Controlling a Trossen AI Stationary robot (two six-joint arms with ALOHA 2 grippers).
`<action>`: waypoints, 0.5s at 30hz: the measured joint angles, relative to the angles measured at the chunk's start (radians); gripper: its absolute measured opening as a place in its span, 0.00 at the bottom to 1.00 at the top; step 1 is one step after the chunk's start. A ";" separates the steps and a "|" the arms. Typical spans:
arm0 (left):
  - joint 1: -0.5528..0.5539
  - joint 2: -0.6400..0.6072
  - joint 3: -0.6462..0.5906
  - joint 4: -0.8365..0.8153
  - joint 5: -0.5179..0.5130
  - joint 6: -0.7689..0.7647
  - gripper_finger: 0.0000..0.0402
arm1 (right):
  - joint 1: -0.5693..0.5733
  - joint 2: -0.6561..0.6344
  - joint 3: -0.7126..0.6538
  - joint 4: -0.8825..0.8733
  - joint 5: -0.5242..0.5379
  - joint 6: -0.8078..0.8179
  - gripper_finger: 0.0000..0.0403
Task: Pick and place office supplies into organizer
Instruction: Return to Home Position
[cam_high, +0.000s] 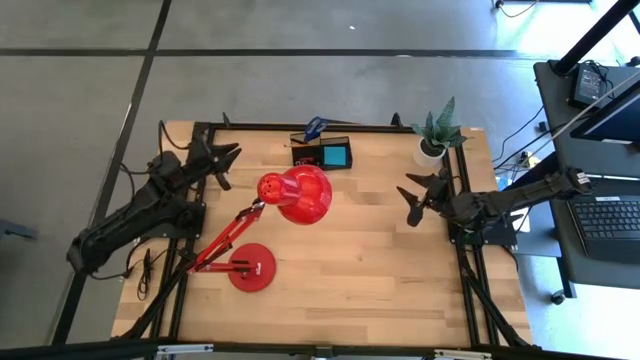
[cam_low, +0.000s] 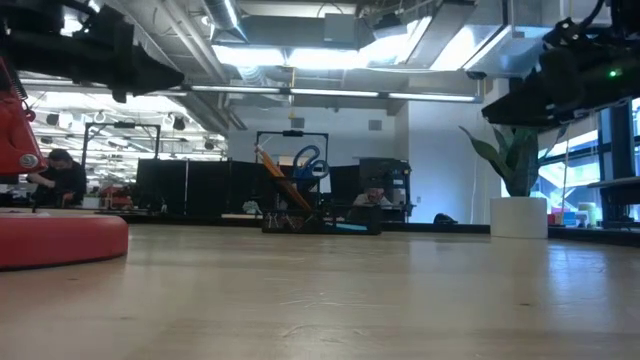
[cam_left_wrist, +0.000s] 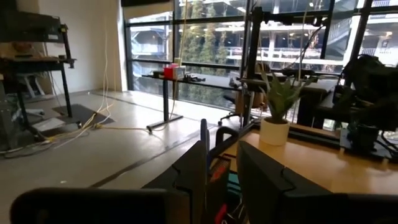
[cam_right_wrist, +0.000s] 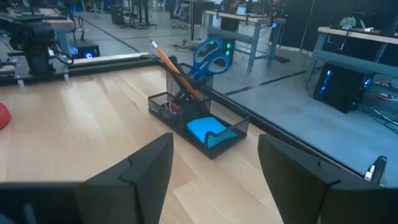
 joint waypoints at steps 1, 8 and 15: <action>-0.009 -0.022 0.000 -0.028 -0.009 0.000 0.20 | 0.000 -0.011 -0.005 0.002 0.000 -0.005 0.59; -0.070 -0.139 -0.019 -0.160 -0.115 -0.004 0.20 | 0.000 -0.113 -0.046 -0.005 0.000 -0.047 0.59; -0.109 -0.193 -0.134 -0.117 -0.138 -0.021 0.20 | 0.000 -0.194 -0.081 -0.008 0.000 -0.049 0.59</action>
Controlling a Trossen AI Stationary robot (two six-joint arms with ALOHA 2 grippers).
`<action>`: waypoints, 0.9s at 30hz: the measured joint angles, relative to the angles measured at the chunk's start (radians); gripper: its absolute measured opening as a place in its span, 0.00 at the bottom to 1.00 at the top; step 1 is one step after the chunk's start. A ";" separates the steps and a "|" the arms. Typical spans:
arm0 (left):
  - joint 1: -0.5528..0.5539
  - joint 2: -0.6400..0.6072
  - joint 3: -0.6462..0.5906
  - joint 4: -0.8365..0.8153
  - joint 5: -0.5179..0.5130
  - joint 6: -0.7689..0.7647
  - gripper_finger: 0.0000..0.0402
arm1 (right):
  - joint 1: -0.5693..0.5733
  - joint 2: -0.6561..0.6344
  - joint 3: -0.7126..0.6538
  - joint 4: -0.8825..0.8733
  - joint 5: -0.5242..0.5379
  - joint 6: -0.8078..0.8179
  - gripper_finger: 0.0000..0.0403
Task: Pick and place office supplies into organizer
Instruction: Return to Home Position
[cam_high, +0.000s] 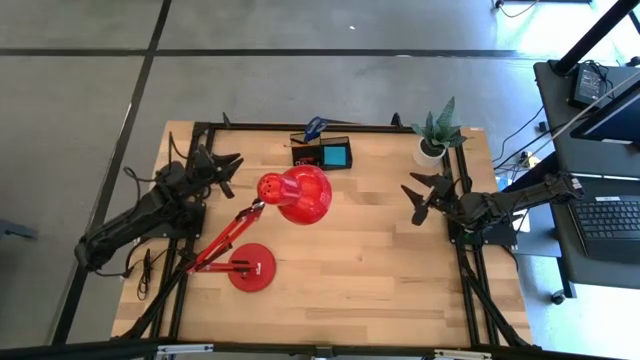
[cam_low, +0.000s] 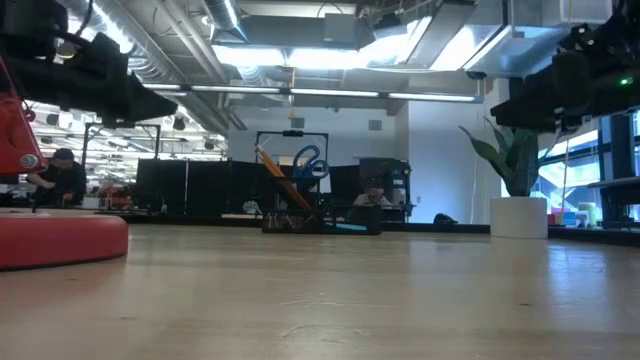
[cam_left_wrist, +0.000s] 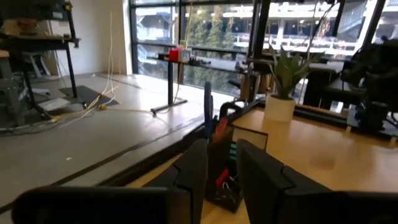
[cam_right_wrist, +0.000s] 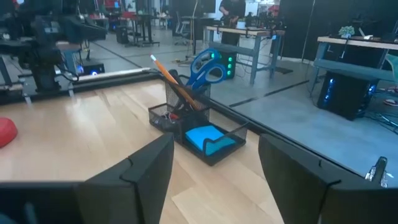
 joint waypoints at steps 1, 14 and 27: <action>-0.003 0.003 -0.011 0.022 0.000 0.001 0.20 | 0.000 -0.007 -0.003 0.002 0.000 0.000 0.59; -0.004 0.010 -0.045 0.054 -0.001 0.007 0.20 | 0.000 -0.054 -0.049 -0.025 0.000 0.036 0.59; -0.004 0.010 -0.045 0.054 -0.001 0.007 0.20 | -0.075 -0.161 -0.049 -0.019 -0.109 -0.220 0.59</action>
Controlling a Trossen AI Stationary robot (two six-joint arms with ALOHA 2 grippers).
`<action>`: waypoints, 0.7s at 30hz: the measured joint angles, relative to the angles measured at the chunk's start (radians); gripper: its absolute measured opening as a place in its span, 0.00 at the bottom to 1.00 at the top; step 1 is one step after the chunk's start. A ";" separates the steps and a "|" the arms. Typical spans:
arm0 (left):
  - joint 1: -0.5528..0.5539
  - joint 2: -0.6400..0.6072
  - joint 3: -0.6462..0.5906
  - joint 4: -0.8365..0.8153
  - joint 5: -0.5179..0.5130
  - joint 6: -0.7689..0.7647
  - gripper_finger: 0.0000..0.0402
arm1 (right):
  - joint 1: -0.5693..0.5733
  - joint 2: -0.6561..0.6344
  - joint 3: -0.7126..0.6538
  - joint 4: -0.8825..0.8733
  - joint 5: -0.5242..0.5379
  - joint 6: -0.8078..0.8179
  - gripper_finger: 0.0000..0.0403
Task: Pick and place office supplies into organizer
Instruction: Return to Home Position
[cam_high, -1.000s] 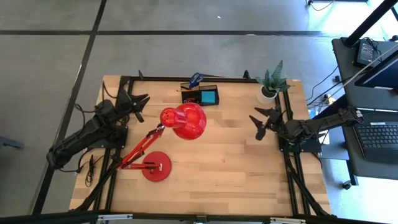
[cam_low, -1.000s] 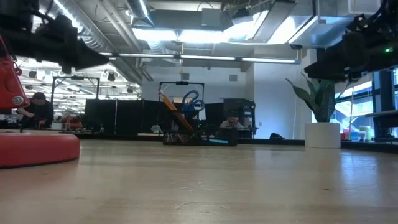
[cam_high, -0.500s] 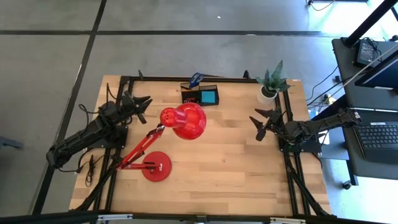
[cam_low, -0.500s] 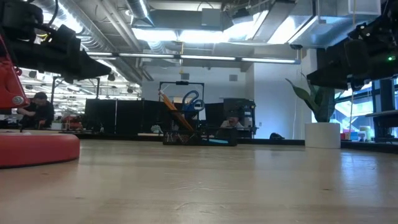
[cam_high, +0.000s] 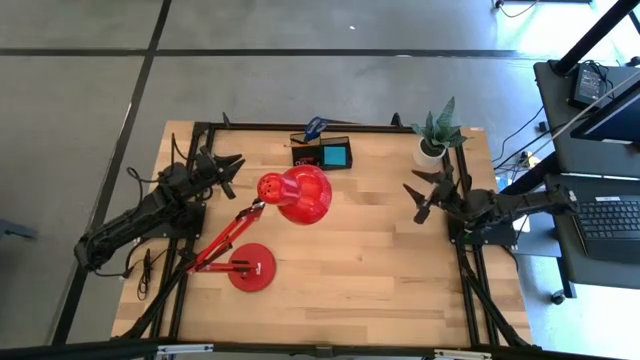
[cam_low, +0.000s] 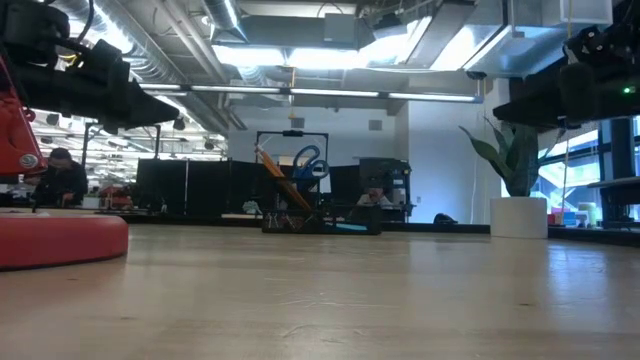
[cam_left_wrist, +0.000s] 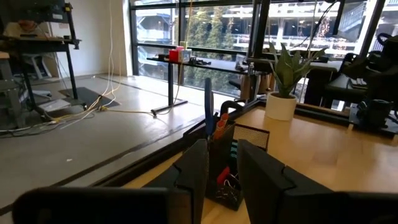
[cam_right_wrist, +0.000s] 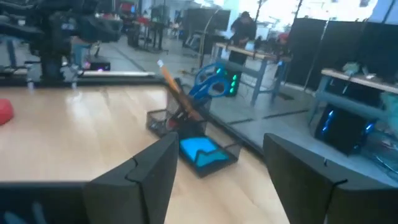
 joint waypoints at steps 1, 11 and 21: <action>0.000 0.000 0.000 0.000 0.000 0.000 0.20 | -0.020 -0.016 0.000 0.000 -0.019 -0.018 0.59; 0.000 0.000 0.000 0.000 0.000 0.000 0.20 | -0.134 -0.102 0.000 0.001 -0.133 -0.121 0.59; 0.000 0.000 0.000 0.001 0.000 0.000 0.20 | -0.173 -0.102 0.000 -0.026 -0.570 -0.105 0.59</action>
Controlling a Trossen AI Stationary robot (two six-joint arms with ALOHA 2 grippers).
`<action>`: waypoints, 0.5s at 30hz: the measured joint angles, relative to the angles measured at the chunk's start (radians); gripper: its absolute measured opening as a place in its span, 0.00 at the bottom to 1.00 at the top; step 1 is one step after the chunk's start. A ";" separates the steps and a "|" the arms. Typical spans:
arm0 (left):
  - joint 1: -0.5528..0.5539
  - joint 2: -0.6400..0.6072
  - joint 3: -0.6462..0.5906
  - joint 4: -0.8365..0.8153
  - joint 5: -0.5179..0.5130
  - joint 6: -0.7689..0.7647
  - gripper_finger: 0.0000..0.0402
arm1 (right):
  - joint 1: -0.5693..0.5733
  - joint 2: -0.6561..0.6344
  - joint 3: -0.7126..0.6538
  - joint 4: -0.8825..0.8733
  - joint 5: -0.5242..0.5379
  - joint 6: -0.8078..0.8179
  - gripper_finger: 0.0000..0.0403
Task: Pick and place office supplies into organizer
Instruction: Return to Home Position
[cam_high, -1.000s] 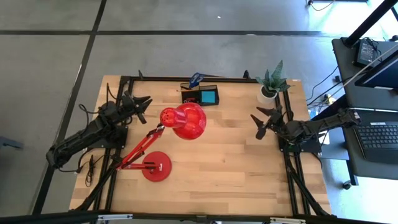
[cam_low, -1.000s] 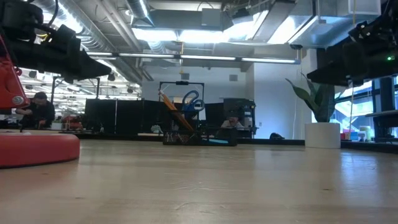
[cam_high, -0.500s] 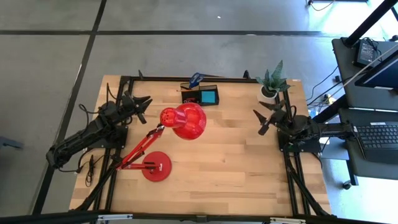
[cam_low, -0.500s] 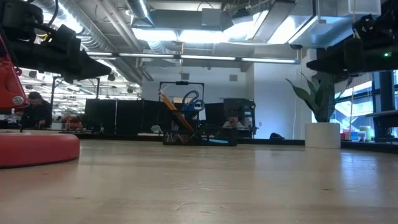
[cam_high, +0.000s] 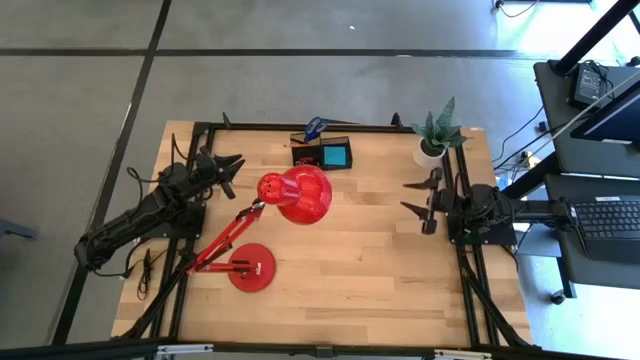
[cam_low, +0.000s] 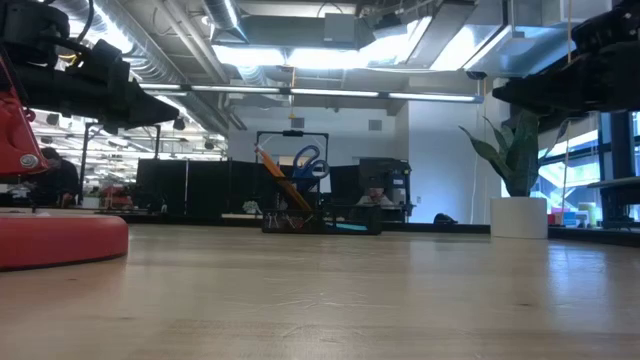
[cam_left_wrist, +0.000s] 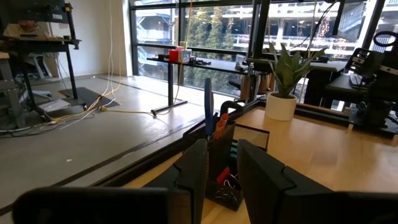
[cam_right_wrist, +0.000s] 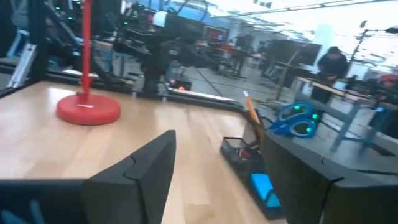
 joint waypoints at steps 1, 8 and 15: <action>0.000 0.000 0.000 0.000 0.000 -0.001 0.20 | -0.009 0.000 0.000 -0.002 -0.019 0.007 0.59; 0.000 0.000 0.000 0.000 0.000 0.000 0.20 | -0.115 0.000 0.000 -0.007 -0.134 -0.015 0.59; 0.000 0.000 0.000 0.000 0.000 0.000 0.20 | -0.287 0.000 0.000 0.110 -0.142 -0.017 0.59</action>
